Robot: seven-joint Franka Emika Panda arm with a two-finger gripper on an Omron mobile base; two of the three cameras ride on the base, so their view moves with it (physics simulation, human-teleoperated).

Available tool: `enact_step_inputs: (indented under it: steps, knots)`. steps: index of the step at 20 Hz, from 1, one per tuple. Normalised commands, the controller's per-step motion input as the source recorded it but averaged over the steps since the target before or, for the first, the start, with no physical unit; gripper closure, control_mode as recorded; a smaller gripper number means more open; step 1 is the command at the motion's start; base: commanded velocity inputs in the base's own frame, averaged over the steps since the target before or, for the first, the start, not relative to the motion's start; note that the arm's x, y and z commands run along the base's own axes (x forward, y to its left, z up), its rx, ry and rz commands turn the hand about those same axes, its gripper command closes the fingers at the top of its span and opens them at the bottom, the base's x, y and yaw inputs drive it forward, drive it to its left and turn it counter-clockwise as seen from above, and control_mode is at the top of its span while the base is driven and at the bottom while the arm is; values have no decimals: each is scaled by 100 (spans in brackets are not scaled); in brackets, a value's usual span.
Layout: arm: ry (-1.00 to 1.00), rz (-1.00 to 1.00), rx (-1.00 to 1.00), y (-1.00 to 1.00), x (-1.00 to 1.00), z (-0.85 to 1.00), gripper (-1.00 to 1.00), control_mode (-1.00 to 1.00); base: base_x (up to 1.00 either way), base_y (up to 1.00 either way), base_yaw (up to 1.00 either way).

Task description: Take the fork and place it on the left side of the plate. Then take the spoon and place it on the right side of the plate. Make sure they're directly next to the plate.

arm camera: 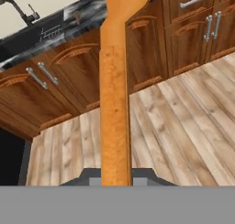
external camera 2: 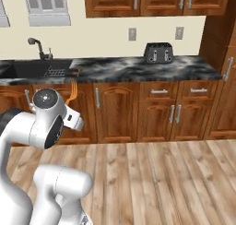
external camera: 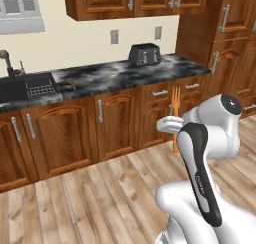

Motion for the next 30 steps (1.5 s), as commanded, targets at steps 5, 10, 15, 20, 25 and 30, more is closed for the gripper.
enact_step_inputs:
  steps: [5,10,15,20,25,30]
  knots:
    - [0,0,0,0,0,0,100,100,-99,0,-16]
    - [0,0,0,0,0,0,100,100,-100,-2,-14]
    - [0,0,0,0,0,0,100,100,-100,-5,-12]
    - [0,0,0,0,0,0,100,100,-100,-5,-4]
    - [0,0,0,0,0,0,100,100,-100,11,0]
    - [0,0,0,0,0,0,100,100,-100,7,0]
